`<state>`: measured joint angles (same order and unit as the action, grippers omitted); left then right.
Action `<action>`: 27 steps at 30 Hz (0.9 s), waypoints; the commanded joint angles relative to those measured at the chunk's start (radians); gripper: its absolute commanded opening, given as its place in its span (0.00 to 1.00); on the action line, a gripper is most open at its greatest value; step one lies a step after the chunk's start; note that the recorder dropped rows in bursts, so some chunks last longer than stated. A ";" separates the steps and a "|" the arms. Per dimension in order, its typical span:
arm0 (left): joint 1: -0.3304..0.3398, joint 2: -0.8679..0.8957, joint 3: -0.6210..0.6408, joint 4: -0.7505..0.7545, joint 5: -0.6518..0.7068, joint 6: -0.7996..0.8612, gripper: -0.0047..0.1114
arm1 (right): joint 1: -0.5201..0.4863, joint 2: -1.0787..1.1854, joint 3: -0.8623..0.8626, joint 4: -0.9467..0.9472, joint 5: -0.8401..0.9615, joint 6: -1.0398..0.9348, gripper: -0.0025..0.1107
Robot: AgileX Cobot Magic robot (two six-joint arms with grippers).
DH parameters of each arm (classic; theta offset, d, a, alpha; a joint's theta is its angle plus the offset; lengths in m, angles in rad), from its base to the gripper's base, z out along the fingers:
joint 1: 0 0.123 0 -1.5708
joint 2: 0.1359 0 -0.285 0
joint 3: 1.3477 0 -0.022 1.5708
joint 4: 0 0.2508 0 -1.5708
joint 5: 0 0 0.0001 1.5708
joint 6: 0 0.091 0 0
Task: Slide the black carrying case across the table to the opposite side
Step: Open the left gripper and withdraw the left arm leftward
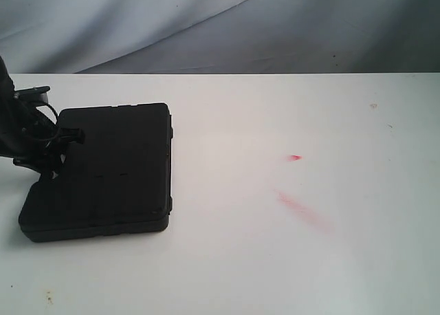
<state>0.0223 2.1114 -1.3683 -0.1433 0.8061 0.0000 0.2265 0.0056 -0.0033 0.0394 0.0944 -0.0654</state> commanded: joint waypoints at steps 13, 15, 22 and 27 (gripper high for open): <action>0.001 -0.074 0.004 -0.043 -0.014 0.013 0.41 | -0.006 -0.006 0.003 -0.001 -0.002 -0.002 0.02; 0.001 -0.087 0.004 -0.043 0.003 0.013 0.41 | -0.006 -0.006 0.003 -0.001 -0.002 -0.002 0.02; 0.001 -0.153 0.004 -0.043 0.068 0.019 0.40 | -0.006 -0.006 0.003 -0.001 -0.002 -0.002 0.02; 0.001 -0.258 0.083 -0.043 0.016 0.030 0.26 | -0.006 -0.006 0.003 -0.001 -0.002 -0.002 0.02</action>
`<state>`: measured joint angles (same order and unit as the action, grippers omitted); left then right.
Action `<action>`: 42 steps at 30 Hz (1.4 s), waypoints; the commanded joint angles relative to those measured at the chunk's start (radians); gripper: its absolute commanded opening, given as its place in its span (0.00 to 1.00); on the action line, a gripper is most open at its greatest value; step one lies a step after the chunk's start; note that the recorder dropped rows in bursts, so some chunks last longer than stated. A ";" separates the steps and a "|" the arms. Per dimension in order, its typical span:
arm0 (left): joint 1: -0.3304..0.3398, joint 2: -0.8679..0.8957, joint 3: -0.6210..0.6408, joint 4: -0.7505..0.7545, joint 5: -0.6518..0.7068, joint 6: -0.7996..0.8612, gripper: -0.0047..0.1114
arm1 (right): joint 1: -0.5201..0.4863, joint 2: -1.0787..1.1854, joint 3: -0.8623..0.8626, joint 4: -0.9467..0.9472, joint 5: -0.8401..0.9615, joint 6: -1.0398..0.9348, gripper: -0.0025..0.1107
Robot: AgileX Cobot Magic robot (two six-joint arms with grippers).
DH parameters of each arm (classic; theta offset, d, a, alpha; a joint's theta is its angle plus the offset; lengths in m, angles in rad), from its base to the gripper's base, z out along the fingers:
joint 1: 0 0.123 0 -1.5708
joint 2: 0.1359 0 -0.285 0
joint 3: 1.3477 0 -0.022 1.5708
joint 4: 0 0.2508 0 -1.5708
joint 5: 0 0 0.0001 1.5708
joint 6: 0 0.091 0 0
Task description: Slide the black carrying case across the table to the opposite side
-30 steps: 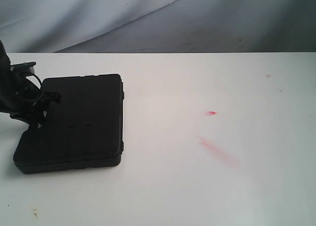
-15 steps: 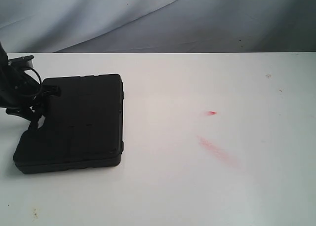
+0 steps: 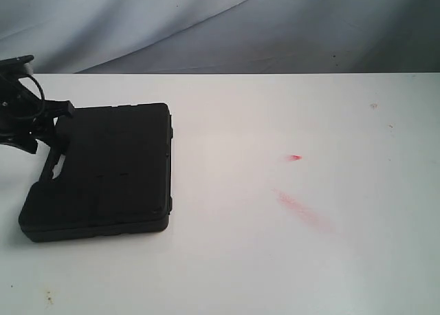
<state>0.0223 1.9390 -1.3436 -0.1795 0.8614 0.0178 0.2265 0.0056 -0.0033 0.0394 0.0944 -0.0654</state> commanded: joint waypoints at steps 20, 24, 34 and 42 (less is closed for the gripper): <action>0.001 -0.614 0.473 -0.119 -0.293 0.014 0.04 | -0.006 -0.006 0.003 -0.001 -0.002 -0.002 0.02; 0.001 -0.734 0.545 -0.157 -0.345 0.014 0.04 | -0.006 -0.006 0.003 -0.001 -0.002 -0.002 0.02; 0.001 -0.981 0.650 -0.157 -0.399 0.014 0.04 | -0.006 -0.006 0.003 -0.001 -0.002 -0.002 0.02; 0.001 -1.124 0.656 -0.182 -0.377 0.014 0.04 | -0.006 -0.006 0.003 -0.001 -0.002 -0.002 0.02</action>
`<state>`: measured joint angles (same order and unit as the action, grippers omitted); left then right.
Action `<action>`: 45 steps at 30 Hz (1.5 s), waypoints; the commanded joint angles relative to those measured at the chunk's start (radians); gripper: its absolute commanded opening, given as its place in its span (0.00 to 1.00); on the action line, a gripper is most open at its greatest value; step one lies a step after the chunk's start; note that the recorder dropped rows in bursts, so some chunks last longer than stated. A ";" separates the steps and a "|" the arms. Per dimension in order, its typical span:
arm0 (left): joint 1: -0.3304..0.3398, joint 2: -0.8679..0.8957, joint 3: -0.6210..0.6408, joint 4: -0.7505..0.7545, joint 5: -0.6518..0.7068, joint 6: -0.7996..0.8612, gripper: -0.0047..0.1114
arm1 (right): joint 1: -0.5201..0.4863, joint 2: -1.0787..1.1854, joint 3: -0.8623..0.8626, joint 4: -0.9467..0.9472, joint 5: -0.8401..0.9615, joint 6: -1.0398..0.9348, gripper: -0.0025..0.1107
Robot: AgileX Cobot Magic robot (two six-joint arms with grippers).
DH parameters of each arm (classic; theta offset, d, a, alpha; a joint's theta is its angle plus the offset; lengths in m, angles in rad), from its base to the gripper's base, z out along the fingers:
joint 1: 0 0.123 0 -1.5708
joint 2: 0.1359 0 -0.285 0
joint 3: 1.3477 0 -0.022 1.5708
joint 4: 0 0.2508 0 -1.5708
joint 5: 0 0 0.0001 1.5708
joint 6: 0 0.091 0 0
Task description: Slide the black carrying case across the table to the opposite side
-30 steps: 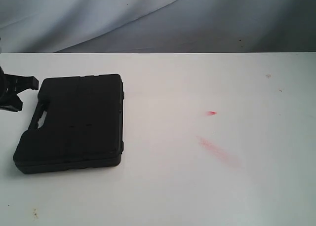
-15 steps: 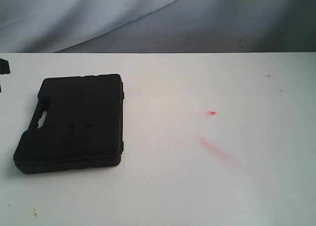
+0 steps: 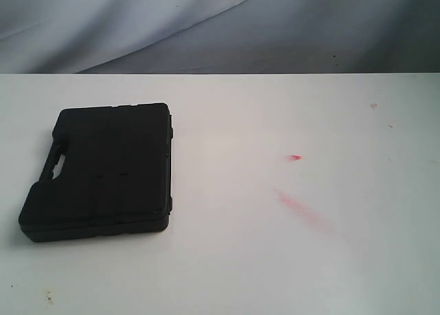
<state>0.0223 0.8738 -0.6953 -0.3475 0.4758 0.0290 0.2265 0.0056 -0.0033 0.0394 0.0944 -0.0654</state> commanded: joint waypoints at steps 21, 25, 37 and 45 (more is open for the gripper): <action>0.001 -0.355 0.112 0.001 0.086 0.081 0.04 | -0.006 -0.006 0.003 -0.001 -0.002 -0.002 0.02; 0.001 -0.437 0.224 0.050 0.020 0.081 0.04 | -0.006 -0.006 0.003 -0.001 -0.002 -0.002 0.02; 0.001 -0.762 0.497 0.143 -0.165 0.020 0.04 | -0.006 -0.006 0.003 -0.001 -0.002 -0.002 0.02; 0.001 -0.859 0.601 0.221 -0.248 -0.114 0.04 | -0.006 -0.006 0.003 -0.001 -0.002 -0.002 0.02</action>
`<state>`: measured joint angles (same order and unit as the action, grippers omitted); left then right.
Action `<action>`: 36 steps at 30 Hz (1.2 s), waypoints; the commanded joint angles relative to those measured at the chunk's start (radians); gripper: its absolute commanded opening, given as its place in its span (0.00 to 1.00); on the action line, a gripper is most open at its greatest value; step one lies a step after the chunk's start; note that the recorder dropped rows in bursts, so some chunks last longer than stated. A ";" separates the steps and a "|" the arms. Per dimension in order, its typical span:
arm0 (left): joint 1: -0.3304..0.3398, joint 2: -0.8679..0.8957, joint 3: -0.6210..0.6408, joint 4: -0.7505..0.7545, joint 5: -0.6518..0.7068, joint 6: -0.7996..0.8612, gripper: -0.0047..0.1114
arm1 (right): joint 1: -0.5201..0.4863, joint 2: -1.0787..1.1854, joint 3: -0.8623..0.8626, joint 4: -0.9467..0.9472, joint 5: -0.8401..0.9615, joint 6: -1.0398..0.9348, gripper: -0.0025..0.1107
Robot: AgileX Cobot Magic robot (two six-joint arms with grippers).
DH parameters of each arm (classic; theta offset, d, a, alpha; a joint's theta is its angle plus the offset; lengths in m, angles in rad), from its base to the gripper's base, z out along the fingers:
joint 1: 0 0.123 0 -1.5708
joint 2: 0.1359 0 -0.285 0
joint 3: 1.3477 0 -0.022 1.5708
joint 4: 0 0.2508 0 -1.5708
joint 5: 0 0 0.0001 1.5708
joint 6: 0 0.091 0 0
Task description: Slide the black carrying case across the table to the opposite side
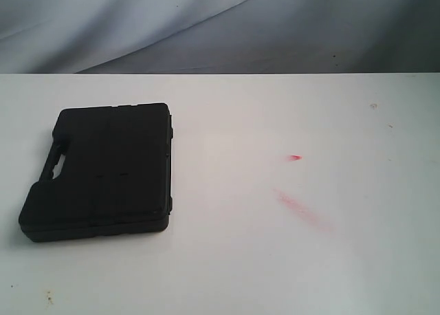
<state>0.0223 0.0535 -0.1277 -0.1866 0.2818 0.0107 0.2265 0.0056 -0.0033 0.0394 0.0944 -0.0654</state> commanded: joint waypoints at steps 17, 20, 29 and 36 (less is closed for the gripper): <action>-0.036 -0.054 0.128 0.196 -0.122 -0.117 0.04 | -0.006 -0.006 0.003 -0.001 -0.002 -0.002 0.02; -0.066 -0.054 0.128 0.223 -0.127 -0.115 0.04 | -0.006 -0.006 0.003 -0.001 -0.002 -0.002 0.02; -0.073 -0.054 0.128 0.223 -0.119 -0.115 0.04 | -0.006 -0.006 0.003 -0.001 -0.002 -0.002 0.02; -0.073 -0.054 0.128 0.230 -0.128 -0.115 0.04 | -0.006 -0.006 0.003 -0.001 -0.002 -0.002 0.02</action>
<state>-0.0455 0.0044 -0.0051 0.0358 0.1643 -0.0961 0.2265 0.0056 -0.0033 0.0394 0.0944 -0.0654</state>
